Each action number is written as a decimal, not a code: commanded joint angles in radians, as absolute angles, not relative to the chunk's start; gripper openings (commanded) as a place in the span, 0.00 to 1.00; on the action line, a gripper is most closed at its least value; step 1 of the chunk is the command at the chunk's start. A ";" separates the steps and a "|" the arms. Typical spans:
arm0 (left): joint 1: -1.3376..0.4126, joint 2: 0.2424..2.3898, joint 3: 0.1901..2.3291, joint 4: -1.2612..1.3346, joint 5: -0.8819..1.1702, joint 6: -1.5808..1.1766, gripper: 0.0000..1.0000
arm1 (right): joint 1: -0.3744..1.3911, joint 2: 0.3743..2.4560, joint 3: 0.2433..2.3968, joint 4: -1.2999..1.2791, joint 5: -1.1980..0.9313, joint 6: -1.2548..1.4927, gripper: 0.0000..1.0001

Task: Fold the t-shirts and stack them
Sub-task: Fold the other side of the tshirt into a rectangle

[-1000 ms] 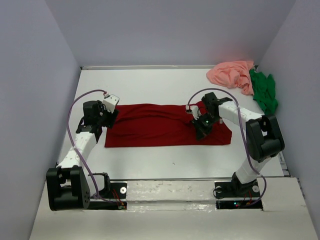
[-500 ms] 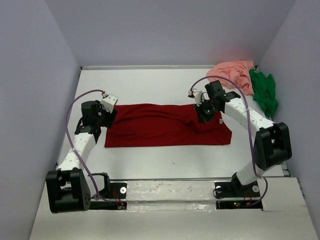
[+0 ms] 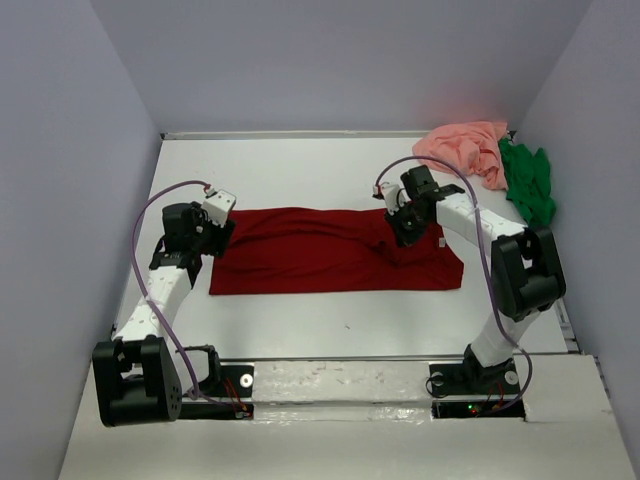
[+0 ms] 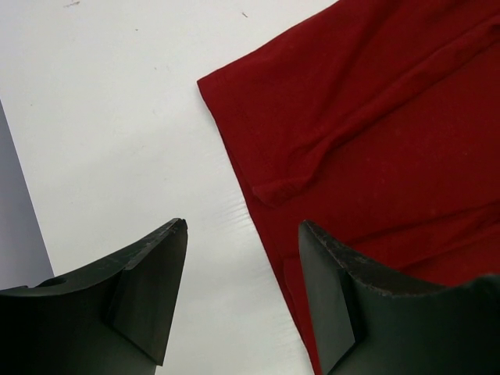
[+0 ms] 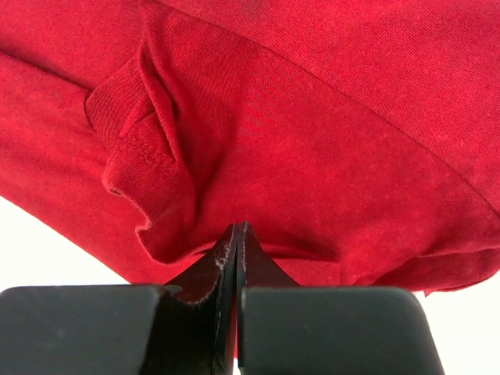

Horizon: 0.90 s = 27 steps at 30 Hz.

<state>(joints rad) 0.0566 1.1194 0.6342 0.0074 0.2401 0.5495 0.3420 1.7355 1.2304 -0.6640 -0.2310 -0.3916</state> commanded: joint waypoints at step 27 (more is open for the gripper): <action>0.086 1.085 0.635 0.011 0.281 0.557 0.71 | 0.511 1.812 1.255 -0.699 -0.345 -0.383 0.00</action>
